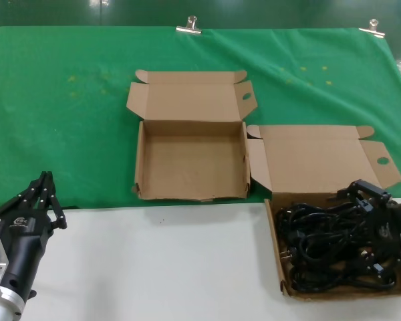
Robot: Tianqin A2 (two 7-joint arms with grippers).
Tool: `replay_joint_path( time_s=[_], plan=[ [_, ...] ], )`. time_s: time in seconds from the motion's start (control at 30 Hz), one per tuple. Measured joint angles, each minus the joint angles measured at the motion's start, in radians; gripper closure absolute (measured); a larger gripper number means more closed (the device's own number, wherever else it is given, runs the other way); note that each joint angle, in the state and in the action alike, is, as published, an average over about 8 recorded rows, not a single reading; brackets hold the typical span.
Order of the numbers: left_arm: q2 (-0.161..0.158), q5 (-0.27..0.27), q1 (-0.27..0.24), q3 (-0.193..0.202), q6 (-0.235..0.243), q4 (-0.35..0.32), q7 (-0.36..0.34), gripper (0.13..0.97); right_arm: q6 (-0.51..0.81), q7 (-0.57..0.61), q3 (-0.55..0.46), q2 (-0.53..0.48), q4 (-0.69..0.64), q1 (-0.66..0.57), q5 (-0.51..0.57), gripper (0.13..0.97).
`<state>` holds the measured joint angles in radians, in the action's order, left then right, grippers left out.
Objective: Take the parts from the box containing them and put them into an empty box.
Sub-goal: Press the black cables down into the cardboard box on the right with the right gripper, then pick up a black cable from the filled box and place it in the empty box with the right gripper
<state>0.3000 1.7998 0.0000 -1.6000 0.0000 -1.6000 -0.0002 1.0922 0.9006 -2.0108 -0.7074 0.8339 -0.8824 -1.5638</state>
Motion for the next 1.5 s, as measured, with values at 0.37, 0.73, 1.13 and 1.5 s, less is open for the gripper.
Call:
replay_joint_path(
  time_s=[0.37, 0.73, 1.13, 1.5],
  plan=[
    [0.000, 0.000, 0.000, 0.000, 0.000, 0.000, 0.000, 0.929, -0.023, 0.036, 0.004, 0.027, -0.040, -0.011, 0.020, 0.283],
    [0.000, 0.000, 0.000, 0.000, 0.000, 0.000, -0.001, 0.929, -0.025, 0.031, 0.009, 0.007, -0.045, -0.008, 0.035, 0.433],
    [0.000, 0.000, 0.000, 0.000, 0.000, 0.000, 0.000, 0.929, -0.023, 0.026, 0.017, 0.006, -0.041, 0.004, 0.033, 0.688],
    [0.000, 0.000, 0.000, 0.000, 0.000, 0.000, 0.000, 0.929, -0.005, 0.000, 0.020, -0.003, -0.050, -0.017, 0.037, 0.843]
  ],
)
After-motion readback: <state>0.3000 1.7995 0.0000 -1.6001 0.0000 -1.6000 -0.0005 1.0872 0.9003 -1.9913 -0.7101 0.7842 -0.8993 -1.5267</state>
